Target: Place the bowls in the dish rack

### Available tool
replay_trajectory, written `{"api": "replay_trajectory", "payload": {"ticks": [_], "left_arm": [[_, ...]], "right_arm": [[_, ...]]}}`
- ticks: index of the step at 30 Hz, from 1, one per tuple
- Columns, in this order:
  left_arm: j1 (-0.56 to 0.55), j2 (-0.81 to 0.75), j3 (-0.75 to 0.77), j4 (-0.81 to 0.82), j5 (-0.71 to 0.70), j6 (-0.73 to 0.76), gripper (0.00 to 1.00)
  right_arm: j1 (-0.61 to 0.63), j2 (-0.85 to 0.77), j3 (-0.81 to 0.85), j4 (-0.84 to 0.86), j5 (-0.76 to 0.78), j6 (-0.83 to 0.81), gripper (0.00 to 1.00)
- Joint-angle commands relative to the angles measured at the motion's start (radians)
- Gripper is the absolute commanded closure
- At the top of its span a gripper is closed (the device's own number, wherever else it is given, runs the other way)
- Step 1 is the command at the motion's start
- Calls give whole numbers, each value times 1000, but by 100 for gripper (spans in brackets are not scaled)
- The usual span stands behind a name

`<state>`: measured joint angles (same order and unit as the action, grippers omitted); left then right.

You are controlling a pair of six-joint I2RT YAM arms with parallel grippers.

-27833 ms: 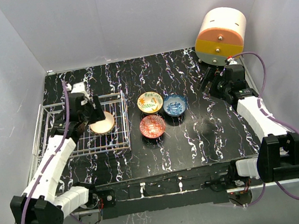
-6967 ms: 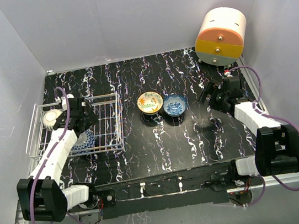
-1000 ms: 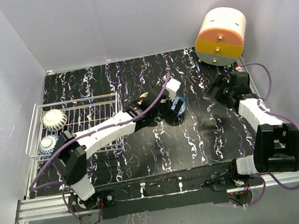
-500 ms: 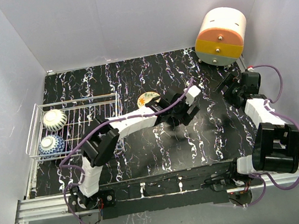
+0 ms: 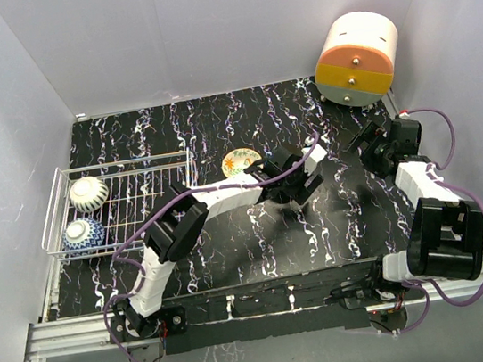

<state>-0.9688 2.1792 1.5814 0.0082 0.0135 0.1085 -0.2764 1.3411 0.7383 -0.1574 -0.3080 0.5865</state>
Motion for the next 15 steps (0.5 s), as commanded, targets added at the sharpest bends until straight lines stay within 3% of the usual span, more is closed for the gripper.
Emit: {"api": "replay_trajectory", "payload": {"ticks": [1, 7, 11, 13, 15], "left_arm": [[5, 8, 32, 9, -66, 14, 33], [5, 37, 19, 8, -80, 4, 55], [5, 57, 17, 1, -85, 5, 61], [5, 62, 7, 11, -91, 5, 72], [6, 66, -4, 15, -96, 4, 92]], "right_arm": [[-7, -7, 3, 63, -18, 7, 7], [-7, -2, -5, 71, -25, 9, 7], [-7, -3, -8, 74, -25, 9, 7], [-9, -3, -8, 75, -26, 9, 7], [-9, -3, -8, 76, -26, 8, 7]]}}
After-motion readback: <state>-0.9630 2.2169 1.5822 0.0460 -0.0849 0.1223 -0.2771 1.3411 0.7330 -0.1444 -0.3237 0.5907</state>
